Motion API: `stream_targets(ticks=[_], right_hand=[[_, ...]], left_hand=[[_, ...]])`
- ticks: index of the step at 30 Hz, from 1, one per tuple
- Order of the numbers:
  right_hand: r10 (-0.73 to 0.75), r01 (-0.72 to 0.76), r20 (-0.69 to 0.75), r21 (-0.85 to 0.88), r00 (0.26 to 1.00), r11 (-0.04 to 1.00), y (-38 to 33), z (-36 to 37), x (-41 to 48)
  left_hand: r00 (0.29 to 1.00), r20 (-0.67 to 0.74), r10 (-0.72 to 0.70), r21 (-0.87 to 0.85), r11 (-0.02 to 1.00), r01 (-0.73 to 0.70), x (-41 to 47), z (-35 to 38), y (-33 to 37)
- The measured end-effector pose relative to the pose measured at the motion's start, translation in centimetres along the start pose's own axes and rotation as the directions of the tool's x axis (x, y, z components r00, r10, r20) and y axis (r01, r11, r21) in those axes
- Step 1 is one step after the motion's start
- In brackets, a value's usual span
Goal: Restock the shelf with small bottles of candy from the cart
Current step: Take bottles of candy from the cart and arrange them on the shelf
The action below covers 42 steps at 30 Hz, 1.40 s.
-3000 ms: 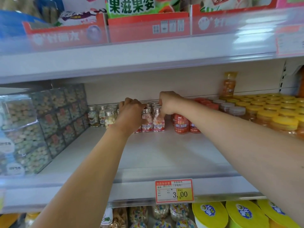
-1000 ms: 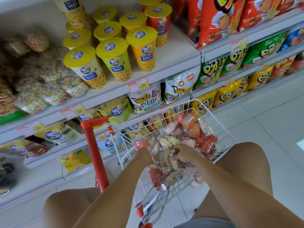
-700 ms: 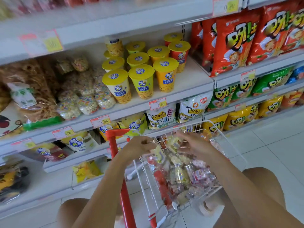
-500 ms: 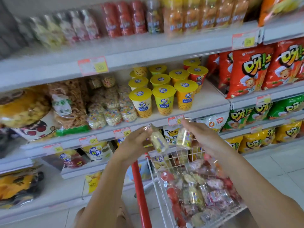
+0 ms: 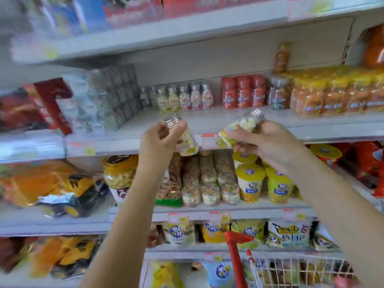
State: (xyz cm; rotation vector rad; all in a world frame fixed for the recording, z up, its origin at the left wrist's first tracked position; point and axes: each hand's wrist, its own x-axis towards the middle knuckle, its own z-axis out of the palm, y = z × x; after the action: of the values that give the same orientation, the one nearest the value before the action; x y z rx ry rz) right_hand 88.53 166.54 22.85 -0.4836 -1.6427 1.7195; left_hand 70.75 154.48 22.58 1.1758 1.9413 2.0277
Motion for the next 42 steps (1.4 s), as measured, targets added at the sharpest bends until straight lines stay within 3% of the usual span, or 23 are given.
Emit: stream_targets(ticks=[3, 6, 9, 12, 17, 23, 28, 32, 37, 42], right_hand=[[-0.147, 0.140, -0.037, -0.155, 0.988, 0.978, -2.2, 2.9, 4.3], [-0.211, 0.184, -0.030, -0.385, 0.977, 0.904, -2.9, 5.1, 9.3], [-0.187, 0.123, -0.015, -0.700, 0.982, 0.703, -1.6, 7.1, 14.4], [-0.176, 0.086, -0.008, -0.850, 0.984, 0.520, 0.3, 9.2, 18.3], [-0.117, 0.077, 0.023, -0.871, 0.993, 0.485, 1.5, 10.9, 21.9], [-0.061, 0.037, 0.007, -0.853, 0.998, 0.521, 2.0, 10.6, 23.7], [-0.078, -0.016, -0.062, -0.872, 0.995, 0.489, 2.6, 10.9, 25.2], [-0.121, -0.019, -0.085, -0.886, 0.989, 0.463, 3.1, 10.9, 26.0], [-0.224, 0.020, -0.073, -0.921, 0.972, 0.389, 4.3, 11.1, 26.6], [-0.272, 0.047, -0.045, -0.945, 0.961, 0.324, 4.9, 11.1, 26.8]], left_hand=[[0.988, -0.086, 0.132, 0.111, 0.986, -0.122, 4.9, -2.7, 1.1], [0.988, -0.103, 0.115, 0.211, 0.973, -0.091, 9.2, -3.8, 0.6], [0.993, -0.115, 0.025, 0.327, 0.945, 0.014, 12.3, -3.6, -1.2], [0.994, -0.099, -0.033, 0.377, 0.924, 0.069, 14.4, -3.0, -3.2], [0.992, -0.105, -0.070, 0.426, 0.898, 0.108, 16.7, -2.1, -4.0], [0.968, 0.102, -0.229, 0.672, 0.734, 0.102, 18.6, -3.0, -5.2], [0.940, 0.135, -0.315, 0.600, 0.780, 0.175, 20.3, -3.0, -6.0], [0.946, 0.112, -0.304, 0.524, 0.827, 0.204, 21.4, -3.0, -7.3], [0.965, 0.091, -0.245, 0.570, 0.808, 0.151, 21.9, -2.7, -8.0], [0.970, 0.149, -0.194, 0.728, 0.686, 0.025, 22.2, -2.3, -8.0]])
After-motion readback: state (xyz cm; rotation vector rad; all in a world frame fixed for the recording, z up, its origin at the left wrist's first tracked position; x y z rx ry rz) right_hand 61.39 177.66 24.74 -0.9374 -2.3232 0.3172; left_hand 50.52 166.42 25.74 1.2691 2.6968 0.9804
